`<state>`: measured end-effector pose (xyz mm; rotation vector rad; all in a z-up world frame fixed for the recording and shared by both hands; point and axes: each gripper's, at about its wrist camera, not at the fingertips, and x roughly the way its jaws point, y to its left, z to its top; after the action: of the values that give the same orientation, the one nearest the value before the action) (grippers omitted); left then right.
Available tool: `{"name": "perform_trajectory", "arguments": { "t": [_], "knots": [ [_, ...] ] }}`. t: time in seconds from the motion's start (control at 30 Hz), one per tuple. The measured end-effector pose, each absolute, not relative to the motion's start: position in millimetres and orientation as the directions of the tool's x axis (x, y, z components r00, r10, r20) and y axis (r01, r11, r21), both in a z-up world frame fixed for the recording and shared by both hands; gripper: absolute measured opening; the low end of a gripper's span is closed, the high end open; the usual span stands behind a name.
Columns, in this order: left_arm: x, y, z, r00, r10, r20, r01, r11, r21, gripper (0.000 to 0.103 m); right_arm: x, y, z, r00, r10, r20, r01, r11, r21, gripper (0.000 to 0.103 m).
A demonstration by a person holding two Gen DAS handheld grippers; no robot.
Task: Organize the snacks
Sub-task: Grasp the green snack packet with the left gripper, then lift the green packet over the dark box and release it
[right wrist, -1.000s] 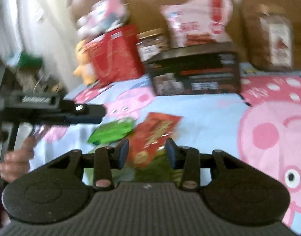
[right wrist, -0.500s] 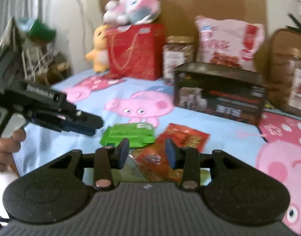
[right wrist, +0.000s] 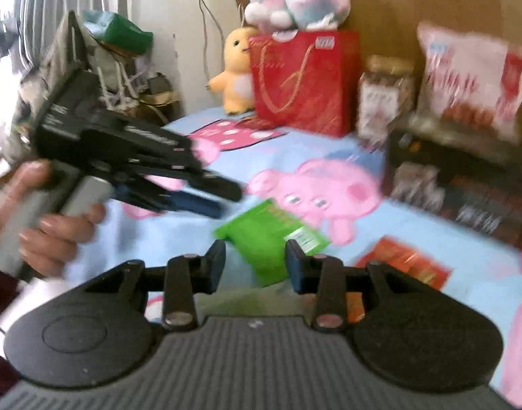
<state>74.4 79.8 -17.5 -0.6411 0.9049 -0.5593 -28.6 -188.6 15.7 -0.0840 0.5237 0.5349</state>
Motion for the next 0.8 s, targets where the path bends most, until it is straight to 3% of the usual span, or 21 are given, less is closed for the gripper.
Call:
{"name": "perform_trajectory", "arguments": {
  "t": [0.07, 0.2, 0.23, 0.37, 0.53, 0.57, 0.8],
  "knots": [
    [67, 77, -14, 0.483, -0.699, -0.527, 0.196, 0.673, -0.713, 0.042, -24, -188, 15, 0.729, 0.458, -0.509, -0.518, 0.855, 0.028, 0.046],
    [53, 66, -11, 0.452, -0.707, -0.543, 0.241, 0.683, -0.689, 0.042, -7, -182, 6, 0.699, 0.459, -0.548, -0.546, 0.837, 0.004, 0.085],
    [53, 65, -13, 0.446, -0.707, -0.549, 0.237, 0.685, -0.689, 0.042, -2, -179, 3, 0.694, 0.454, -0.56, -0.55, 0.835, -0.005, 0.086],
    [60, 62, -22, 0.444, -0.683, -0.58, 0.205, 0.707, -0.677, 0.042, 27, -175, -7, 0.621, 0.442, -0.647, -0.548, 0.835, 0.045, 0.084],
    [70, 63, -20, 0.464, -0.679, -0.569, 0.203, 0.707, -0.678, 0.042, 25, -169, -8, 0.625, 0.463, -0.629, -0.561, 0.826, 0.05, 0.063],
    [71, 64, -18, 0.473, -0.675, -0.567, 0.204, 0.71, -0.674, 0.046, 23, -171, -7, 0.63, 0.463, -0.623, -0.559, 0.828, 0.049, 0.063],
    [85, 52, -22, 0.452, -0.676, -0.582, 0.207, 0.714, -0.669, 0.046, 19, -178, -11, 0.659, 0.439, -0.61, -0.526, 0.85, 0.043, 0.065]
  ]
}}
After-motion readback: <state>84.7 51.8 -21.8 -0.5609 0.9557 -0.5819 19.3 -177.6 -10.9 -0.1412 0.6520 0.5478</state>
